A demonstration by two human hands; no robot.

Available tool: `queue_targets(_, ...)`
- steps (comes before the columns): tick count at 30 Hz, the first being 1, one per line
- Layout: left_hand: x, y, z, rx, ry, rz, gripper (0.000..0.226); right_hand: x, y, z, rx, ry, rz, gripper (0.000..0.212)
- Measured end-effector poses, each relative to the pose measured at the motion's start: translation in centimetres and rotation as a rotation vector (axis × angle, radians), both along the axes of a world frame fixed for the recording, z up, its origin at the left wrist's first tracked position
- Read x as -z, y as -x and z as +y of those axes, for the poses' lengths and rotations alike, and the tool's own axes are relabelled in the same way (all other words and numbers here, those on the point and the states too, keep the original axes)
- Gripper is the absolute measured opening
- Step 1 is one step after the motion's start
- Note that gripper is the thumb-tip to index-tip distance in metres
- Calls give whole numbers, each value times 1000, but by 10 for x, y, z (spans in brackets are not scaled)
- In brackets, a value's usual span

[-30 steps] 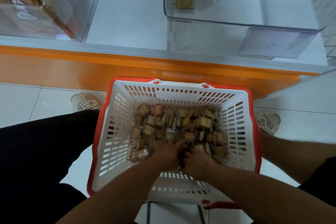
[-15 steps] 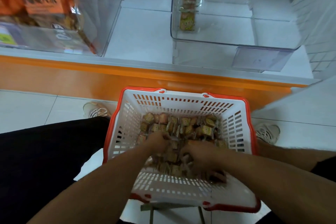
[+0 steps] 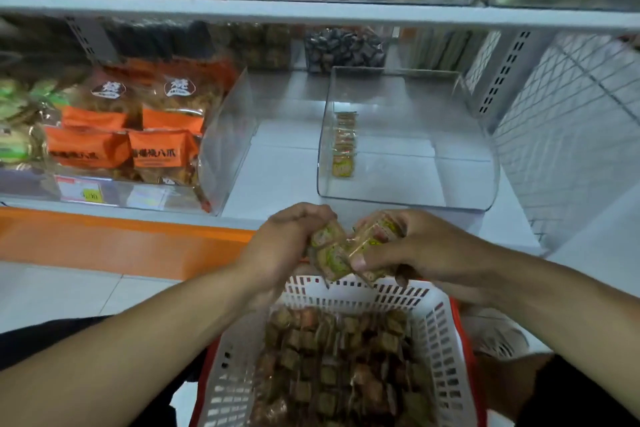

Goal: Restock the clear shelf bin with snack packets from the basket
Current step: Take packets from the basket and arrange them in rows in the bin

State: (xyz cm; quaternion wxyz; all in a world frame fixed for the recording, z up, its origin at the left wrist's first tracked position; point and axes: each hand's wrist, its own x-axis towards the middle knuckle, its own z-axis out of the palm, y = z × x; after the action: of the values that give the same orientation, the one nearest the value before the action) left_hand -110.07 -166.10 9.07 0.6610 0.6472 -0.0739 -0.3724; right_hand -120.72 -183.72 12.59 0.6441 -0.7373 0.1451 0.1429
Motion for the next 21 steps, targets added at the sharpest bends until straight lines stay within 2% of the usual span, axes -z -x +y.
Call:
queue_targets(3, -25, 12, -13, -95, 67, -134, 23, -10, -5, 3, 94, -97, -46, 46)
queue_targets(6, -37, 19, -22, -83, 125, -196, 54, -16, -7, -1, 116, -118, -105, 50)
queue_targets(10, -39, 16, -30, -100, 189, -71, 54, -20, -6, -8, 130, 29, -203, 44)
queue_targets(14, -33, 4, -38, -143, 221, 21, 55, -18, -11, -11, 185, 160, -390, 37)
queue_targets(19, -38, -7, -41, -189, 351, 59, 49, -18, -19, -9, 274, -36, -444, 33)
queue_targets(21, -41, -10, -43, -196, 389, 71, 56, -15, -23, -7, 357, -221, -411, 34)
